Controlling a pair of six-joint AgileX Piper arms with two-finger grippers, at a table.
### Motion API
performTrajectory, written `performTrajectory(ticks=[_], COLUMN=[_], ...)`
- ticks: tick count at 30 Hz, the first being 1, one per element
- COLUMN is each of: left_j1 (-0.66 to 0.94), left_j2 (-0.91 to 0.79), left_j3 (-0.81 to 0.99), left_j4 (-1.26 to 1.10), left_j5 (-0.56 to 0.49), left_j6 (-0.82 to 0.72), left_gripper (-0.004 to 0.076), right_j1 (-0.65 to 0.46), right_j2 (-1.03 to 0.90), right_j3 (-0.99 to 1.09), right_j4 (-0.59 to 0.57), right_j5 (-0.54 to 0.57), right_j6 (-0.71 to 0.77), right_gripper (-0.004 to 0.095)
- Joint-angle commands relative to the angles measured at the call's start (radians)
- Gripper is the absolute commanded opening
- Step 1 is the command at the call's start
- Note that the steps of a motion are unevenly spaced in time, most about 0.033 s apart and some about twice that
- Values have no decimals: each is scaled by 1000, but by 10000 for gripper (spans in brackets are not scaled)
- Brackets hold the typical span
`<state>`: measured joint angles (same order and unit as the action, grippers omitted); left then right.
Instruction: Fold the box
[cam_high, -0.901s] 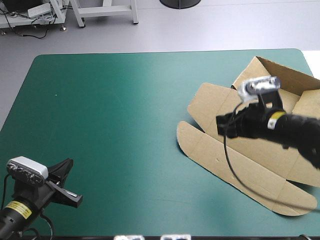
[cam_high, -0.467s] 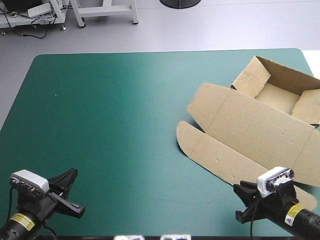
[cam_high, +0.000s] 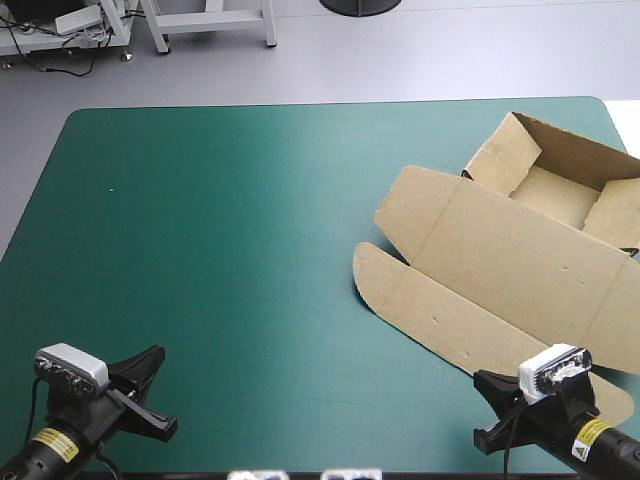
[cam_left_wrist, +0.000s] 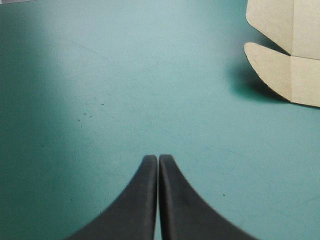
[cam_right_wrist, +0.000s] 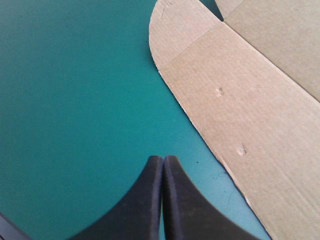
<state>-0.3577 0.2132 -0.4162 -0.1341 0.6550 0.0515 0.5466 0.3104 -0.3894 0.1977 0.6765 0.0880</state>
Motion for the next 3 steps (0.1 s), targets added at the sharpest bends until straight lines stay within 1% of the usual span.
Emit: performTrajectory(ticks=[1,3], left_j1=[-6,-6], left_j2=[13,13], left_j3=[-24,-24], left_j4=[-20,-20], left_j5=[-85,-88], left_j6=[-6,-6], left_gripper=[-6,-6], right_j1=[2,2], right_j2=[8,8], right_j3=[-24,-24], right_j4=[2,13], right_j5=[-71,-67], right_j6=[-5,-5], right_gripper=[-6,-6])
